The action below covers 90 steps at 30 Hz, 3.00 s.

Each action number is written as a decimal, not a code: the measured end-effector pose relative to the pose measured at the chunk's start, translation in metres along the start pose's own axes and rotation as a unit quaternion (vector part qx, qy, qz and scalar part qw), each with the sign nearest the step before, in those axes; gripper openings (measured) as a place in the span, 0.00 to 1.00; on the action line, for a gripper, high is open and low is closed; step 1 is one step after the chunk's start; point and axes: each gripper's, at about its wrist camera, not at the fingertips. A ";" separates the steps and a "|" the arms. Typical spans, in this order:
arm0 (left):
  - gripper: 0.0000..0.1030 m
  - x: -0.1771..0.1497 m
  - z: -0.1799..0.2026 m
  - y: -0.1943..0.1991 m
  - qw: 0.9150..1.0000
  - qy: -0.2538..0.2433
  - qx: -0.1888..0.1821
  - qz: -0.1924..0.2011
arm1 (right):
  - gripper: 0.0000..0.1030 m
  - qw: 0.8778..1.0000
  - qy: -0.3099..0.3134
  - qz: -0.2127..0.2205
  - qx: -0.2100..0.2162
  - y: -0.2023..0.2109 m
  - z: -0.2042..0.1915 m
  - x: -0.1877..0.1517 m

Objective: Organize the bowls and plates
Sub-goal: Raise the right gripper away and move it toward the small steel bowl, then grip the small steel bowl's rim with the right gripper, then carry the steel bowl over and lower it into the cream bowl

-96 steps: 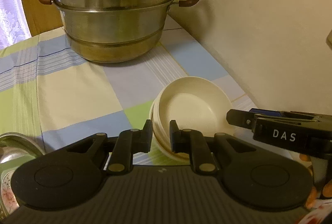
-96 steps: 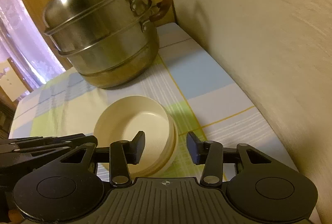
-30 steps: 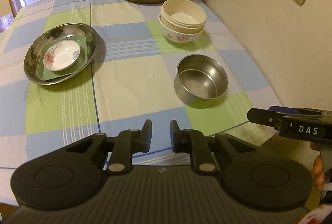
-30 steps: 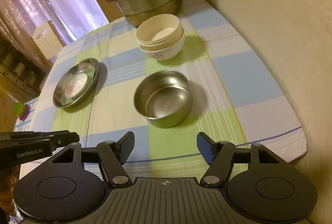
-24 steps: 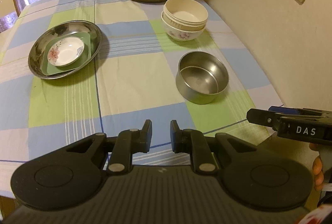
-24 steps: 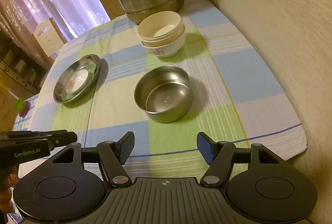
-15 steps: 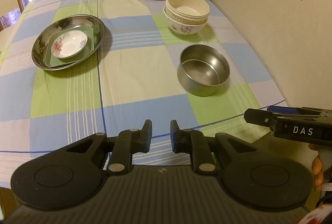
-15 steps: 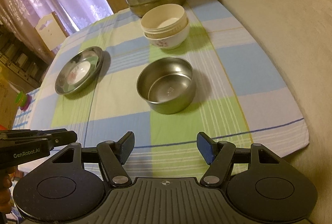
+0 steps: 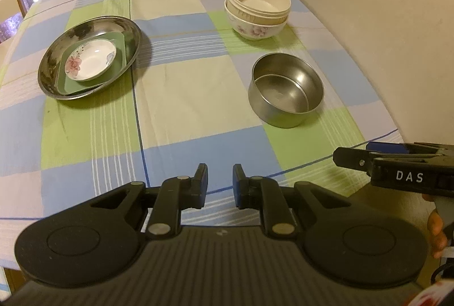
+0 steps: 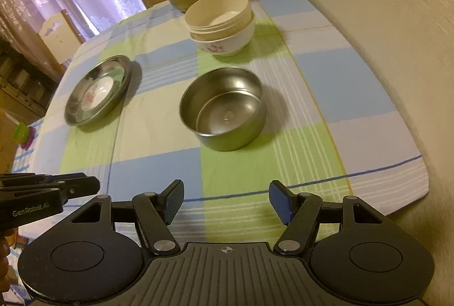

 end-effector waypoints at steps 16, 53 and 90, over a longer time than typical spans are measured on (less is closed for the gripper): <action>0.15 0.041 -0.015 -0.033 0.998 -0.018 -0.057 0.008 | 0.64 0.998 -0.040 0.023 -0.043 -0.023 0.011 0.028; 0.15 0.102 0.006 -0.132 0.993 -0.068 -0.093 -0.037 | 0.21 0.997 -0.041 0.026 -0.063 -0.094 0.016 0.067; 0.08 0.123 0.008 -0.067 0.993 -0.086 -0.072 0.034 | 0.08 0.996 0.021 0.075 -0.040 -0.036 -0.018 0.109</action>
Point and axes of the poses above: each gripper's, at about its wrist camera, not at the fingertips, and y roughly against the way its jaws point, z to its right, x to its top, and after that the axes turned 9 degrees about -x, right-handed
